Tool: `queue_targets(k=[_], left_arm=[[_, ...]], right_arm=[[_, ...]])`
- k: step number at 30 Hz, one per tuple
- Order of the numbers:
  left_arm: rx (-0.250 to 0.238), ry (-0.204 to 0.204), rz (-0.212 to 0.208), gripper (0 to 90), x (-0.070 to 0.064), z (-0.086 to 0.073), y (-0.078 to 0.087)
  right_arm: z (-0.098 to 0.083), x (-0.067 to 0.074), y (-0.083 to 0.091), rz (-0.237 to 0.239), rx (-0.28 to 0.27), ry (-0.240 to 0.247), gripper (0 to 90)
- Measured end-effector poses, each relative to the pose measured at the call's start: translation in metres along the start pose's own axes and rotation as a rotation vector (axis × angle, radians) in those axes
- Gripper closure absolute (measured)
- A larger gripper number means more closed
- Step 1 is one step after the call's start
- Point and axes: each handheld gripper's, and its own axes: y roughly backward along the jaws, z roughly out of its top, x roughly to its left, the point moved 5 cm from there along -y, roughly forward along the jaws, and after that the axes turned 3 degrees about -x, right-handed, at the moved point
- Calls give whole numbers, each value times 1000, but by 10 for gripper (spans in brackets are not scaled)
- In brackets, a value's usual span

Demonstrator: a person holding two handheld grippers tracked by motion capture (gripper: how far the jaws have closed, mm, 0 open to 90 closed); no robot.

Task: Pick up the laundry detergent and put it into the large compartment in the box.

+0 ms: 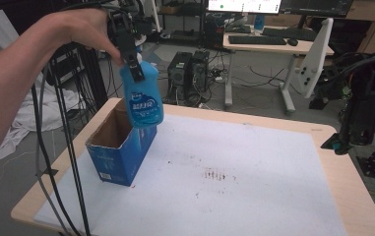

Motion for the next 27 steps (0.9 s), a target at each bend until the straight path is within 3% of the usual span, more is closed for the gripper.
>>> queue_targets(k=[7, 14, 22, 27], left_arm=[[24, 97, 19, 384, 10, -24, 8], [54, 165, 46, 384, 19, -48, 14], [105, 208, 62, 384, 22, -60, 9], [105, 239, 70, 384, 25, -63, 6]], right_arm=[[4, -3, -2, 4, 0, 4, 117], [7, -3, -1, 3, -6, 10, 117], [10, 0, 0, 0, -3, 21, 117], [10, 1, 1, -1, -2, 22, 117]])
